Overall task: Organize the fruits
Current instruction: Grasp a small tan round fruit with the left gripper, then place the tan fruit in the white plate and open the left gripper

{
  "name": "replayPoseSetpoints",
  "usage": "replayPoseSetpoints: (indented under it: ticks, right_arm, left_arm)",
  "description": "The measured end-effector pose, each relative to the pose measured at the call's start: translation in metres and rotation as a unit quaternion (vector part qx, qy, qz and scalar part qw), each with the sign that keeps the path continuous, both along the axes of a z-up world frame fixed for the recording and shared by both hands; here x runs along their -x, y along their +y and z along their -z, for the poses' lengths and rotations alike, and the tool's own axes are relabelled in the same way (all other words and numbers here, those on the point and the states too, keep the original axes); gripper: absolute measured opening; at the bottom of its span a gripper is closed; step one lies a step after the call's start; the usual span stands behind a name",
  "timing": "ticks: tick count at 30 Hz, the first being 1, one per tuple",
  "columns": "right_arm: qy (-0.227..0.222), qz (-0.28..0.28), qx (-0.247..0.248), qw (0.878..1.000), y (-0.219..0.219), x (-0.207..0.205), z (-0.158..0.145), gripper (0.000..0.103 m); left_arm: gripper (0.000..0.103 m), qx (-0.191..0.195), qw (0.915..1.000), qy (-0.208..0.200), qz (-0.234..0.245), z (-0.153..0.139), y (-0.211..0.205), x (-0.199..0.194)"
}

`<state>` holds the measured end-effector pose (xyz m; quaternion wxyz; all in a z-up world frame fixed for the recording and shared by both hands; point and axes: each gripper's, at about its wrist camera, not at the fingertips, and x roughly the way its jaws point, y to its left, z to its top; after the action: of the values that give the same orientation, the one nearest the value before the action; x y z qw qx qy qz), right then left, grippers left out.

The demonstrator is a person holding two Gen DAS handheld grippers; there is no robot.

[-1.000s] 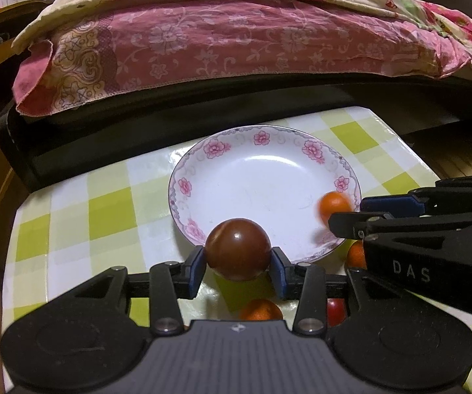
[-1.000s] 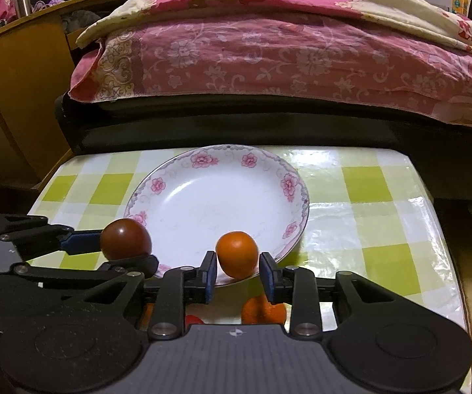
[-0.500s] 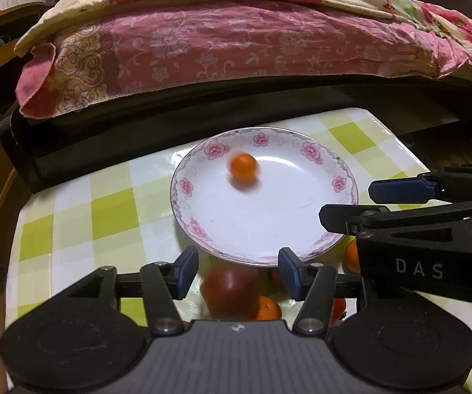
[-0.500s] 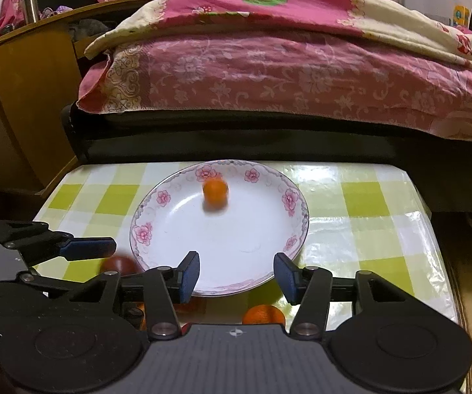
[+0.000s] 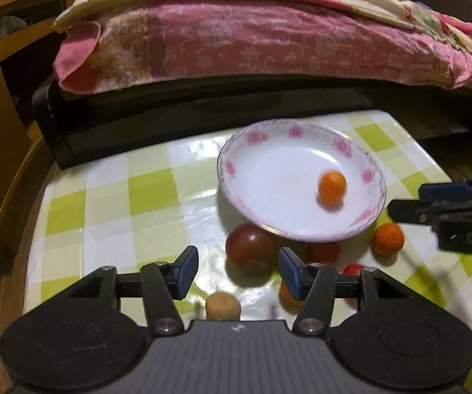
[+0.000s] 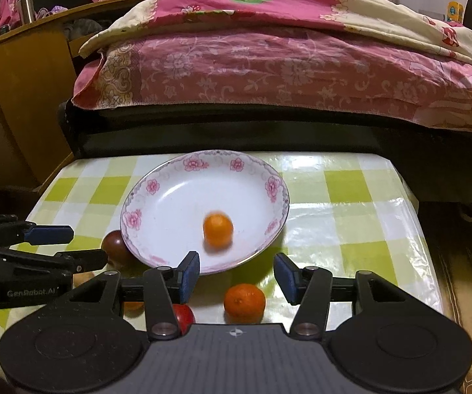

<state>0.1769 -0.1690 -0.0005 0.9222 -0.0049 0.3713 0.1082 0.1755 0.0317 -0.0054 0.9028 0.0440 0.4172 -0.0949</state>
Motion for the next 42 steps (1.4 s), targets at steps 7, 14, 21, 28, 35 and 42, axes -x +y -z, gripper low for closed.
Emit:
replayPoseSetpoints:
  ticks: [7, 14, 21, 28, 35, 42]
  right_arm:
    - [0.006, -0.005, 0.000, 1.000, -0.001, 0.004, 0.002, 0.047]
    - [0.017, -0.020, 0.007, 1.000, 0.003, 0.009, 0.007, 0.047]
    - [0.016, -0.029, 0.003, 0.999, 0.006, 0.009, 0.006, 0.047]
    - [0.014, -0.019, 0.003, 1.000, 0.005, 0.006, 0.005, 0.047]
    - [0.011, -0.003, 0.000, 1.000, 0.003, 0.001, 0.001, 0.047]
    - [0.024, 0.004, 0.004, 1.000, -0.003, -0.003, 0.008, 0.047]
  left_arm:
    - [0.062, -0.024, 0.9994, 0.011, 0.023, 0.014, -0.003, 0.006]
    - [0.048, -0.040, 0.9980, 0.040, 0.027, 0.035, -0.001, 0.013]
    - [0.035, -0.011, 0.9983, 0.055, 0.014, 0.031, 0.004, 0.011]
    - [0.035, 0.023, 0.9990, 0.026, 0.029, 0.003, -0.002, 0.009]
    - [0.036, 0.020, 0.9989, -0.008, 0.041, -0.009, -0.036, -0.015]
    - [0.046, 0.014, 0.9990, -0.008, 0.041, 0.001, -0.040, -0.021]
